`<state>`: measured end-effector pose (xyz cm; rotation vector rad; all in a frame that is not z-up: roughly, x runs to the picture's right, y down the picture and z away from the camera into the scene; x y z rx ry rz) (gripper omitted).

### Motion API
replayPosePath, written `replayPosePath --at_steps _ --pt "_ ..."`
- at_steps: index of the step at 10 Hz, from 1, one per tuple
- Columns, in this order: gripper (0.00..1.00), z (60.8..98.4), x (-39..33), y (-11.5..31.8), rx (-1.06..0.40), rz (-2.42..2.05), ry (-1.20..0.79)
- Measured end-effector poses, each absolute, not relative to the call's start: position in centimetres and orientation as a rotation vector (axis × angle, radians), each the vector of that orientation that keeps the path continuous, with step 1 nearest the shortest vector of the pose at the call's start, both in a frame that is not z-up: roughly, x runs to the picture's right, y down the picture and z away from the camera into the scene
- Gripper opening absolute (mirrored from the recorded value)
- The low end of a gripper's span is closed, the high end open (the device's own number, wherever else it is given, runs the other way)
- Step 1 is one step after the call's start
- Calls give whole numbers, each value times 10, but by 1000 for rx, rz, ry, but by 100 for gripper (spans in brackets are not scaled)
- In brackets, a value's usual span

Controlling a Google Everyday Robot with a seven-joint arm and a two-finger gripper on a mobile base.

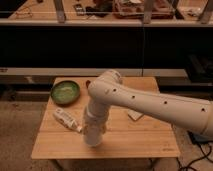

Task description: Place the ceramic cup over the eraser

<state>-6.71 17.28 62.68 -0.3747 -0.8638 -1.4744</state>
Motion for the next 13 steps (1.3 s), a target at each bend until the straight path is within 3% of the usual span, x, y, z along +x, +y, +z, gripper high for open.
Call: replayPosePath --at_steps 5,11,12,13 --pt "3 692 -77 184 -379 -1447 -729" --pt "58 742 -73 197 -448 -1376 -630" --pt "72 745 -76 200 -455 -1337 -652" --pt "77 746 -74 200 -455 -1334 -651"
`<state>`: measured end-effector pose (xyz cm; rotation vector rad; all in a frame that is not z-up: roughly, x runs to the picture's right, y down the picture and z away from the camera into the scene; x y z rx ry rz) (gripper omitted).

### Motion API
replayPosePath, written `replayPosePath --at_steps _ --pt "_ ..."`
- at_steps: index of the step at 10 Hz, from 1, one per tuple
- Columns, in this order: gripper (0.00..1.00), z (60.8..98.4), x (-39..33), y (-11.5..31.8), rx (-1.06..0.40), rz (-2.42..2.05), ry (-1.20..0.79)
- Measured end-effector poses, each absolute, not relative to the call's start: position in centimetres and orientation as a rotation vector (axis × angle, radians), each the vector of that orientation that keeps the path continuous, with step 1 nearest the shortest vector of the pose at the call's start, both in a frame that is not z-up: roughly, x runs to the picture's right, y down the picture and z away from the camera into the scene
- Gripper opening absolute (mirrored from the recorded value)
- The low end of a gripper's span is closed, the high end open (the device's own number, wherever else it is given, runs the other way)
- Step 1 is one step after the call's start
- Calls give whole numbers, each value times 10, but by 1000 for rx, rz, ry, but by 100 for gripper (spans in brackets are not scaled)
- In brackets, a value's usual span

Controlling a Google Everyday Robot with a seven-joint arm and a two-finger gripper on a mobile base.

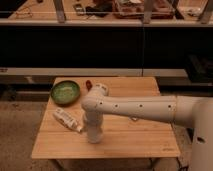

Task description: Place the ceramic cup over the eraser

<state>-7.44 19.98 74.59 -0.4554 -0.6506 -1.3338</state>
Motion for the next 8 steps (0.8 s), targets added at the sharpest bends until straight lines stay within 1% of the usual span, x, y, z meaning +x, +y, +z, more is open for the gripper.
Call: replayPosePath --at_steps 5,7,8 --pt "78 746 -75 199 -452 -1339 -647" --pt "78 734 -76 189 -454 -1340 -650" --pt "78 722 -76 179 -455 -1340 -651"
